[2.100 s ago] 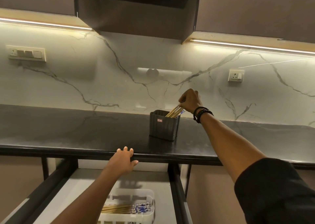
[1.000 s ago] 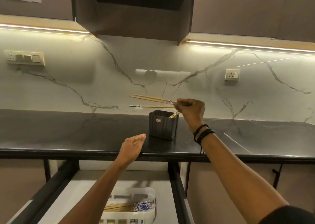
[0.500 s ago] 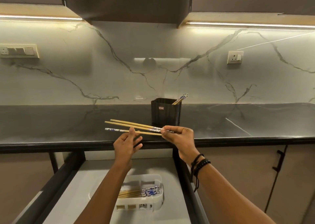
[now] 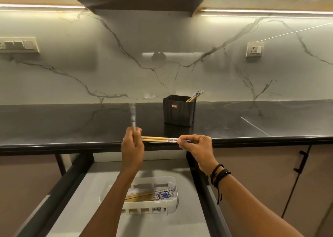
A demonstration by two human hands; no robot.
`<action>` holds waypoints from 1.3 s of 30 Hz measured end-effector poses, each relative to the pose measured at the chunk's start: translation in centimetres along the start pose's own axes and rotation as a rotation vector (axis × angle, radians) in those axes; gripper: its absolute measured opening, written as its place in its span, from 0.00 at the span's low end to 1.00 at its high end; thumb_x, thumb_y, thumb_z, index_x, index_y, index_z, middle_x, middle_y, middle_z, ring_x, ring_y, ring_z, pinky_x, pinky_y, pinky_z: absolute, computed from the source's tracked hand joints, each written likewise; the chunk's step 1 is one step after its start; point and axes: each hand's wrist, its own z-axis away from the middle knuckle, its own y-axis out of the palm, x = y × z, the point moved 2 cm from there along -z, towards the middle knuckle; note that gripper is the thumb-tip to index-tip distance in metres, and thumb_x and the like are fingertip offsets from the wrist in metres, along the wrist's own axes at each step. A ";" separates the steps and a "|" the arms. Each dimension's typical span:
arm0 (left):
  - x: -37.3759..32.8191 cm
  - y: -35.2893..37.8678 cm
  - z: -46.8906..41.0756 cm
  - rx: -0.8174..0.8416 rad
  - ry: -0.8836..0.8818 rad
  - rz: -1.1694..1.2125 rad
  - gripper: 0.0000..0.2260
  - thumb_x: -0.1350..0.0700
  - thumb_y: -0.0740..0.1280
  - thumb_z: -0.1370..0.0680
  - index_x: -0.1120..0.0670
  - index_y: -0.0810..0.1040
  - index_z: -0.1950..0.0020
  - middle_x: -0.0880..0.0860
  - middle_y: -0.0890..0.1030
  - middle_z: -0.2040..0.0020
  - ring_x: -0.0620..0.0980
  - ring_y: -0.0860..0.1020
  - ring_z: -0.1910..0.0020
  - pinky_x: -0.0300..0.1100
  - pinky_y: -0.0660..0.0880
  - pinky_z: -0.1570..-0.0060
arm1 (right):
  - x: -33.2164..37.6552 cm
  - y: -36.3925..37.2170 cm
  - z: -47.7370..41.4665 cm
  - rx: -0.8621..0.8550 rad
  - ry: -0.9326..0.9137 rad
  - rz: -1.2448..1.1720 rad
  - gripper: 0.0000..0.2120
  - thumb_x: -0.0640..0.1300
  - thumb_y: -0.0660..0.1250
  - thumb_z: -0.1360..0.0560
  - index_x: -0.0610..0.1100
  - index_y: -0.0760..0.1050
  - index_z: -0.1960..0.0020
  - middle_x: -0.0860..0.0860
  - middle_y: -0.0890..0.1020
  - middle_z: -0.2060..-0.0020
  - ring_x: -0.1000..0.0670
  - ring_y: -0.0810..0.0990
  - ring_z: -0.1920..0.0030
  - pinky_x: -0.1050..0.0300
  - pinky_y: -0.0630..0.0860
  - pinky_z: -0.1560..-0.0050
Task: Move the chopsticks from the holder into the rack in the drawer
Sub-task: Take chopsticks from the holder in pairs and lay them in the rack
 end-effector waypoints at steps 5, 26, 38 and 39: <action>0.2 2.2 1.9 0.337 0.339 -0.443 0.05 0.53 0.67 0.22 0.53 0.75 0.50 0.49 0.74 0.56 0.48 0.72 0.58 0.40 0.71 0.58 | 0.1 1.1 0.3 0.110 -0.061 0.042 0.10 0.36 0.77 0.33 0.37 0.84 0.52 0.42 0.87 0.59 0.44 0.86 0.56 0.57 0.82 0.51; 2.0 1.9 2.0 0.488 0.322 -0.590 0.21 0.40 0.55 0.23 0.55 0.78 0.46 0.50 0.73 0.52 0.45 0.70 0.56 0.34 0.67 0.58 | -0.4 1.1 0.8 0.181 0.017 -0.117 0.22 0.43 0.78 0.37 0.41 0.78 0.45 0.43 0.87 0.55 0.44 0.86 0.52 0.59 0.82 0.55; 3.4 2.4 2.7 0.600 0.314 -0.642 0.05 0.47 0.56 0.18 0.46 0.68 0.50 0.47 0.72 0.56 0.46 0.67 0.59 0.35 0.63 0.62 | -1.0 1.3 0.6 0.262 0.089 -0.177 0.20 0.44 0.76 0.35 0.40 0.80 0.45 0.40 0.85 0.51 0.44 0.85 0.49 0.55 0.81 0.46; 3.5 2.4 2.7 0.601 0.315 -0.645 0.04 0.48 0.56 0.18 0.46 0.67 0.50 0.47 0.72 0.56 0.45 0.66 0.60 0.34 0.63 0.62 | -1.1 1.3 0.6 0.260 0.083 -0.175 0.19 0.43 0.76 0.35 0.40 0.81 0.45 0.41 0.86 0.51 0.44 0.85 0.49 0.55 0.81 0.46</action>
